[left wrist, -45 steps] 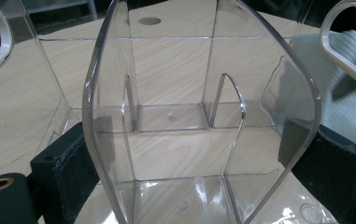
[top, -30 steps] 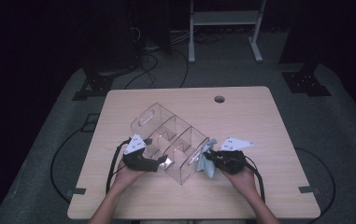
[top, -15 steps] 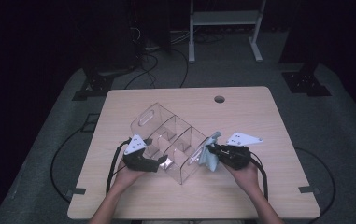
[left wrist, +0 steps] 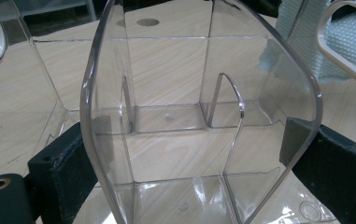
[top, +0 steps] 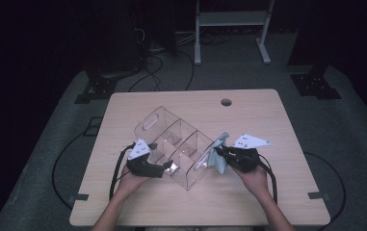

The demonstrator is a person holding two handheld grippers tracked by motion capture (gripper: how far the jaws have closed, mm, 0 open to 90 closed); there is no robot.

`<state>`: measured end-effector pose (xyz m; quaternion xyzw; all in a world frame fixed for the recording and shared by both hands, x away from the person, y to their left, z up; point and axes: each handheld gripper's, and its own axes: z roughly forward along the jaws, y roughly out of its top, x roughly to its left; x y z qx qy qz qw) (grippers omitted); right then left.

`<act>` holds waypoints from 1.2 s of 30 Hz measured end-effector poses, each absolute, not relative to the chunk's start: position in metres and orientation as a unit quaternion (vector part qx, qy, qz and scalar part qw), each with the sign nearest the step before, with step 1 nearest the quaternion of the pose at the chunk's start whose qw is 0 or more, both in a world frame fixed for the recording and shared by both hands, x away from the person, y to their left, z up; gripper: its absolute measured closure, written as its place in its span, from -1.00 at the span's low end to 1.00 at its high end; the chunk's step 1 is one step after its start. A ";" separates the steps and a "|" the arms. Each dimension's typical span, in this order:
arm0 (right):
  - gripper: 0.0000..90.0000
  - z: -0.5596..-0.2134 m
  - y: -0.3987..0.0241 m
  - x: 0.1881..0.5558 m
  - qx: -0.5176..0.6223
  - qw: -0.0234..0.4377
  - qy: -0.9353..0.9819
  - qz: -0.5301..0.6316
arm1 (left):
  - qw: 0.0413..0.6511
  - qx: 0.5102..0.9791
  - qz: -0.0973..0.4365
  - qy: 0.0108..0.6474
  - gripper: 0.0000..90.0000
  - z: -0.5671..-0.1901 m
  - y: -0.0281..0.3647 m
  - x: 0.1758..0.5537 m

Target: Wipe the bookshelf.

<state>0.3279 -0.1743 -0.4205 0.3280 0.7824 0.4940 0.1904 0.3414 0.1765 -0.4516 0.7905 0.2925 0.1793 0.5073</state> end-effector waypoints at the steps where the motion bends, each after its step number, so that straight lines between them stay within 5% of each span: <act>1: 0.85 -0.424 -0.176 0.329 0.332 0.184 0.778 0.500 | 0.508 0.790 0.180 0.293 -0.87 -0.451 0.176 0.341; 6: 0.85 -0.438 -0.179 0.335 0.350 0.161 0.784 0.487 | 0.507 0.791 0.179 0.293 -0.87 -0.451 0.175 0.341; 14: 0.85 -0.413 -0.180 0.331 0.331 0.186 0.772 0.509 | 0.505 0.793 0.179 0.290 -0.88 -0.452 0.175 0.341; 23: 0.85 -0.414 -0.170 0.323 0.324 0.130 0.772 0.532 | 0.503 0.793 0.183 0.291 -0.90 -0.452 0.174 0.340; 36: 0.85 -0.416 -0.179 0.335 0.338 0.144 0.774 0.516 | 0.501 0.795 0.187 0.287 -0.91 -0.452 0.171 0.340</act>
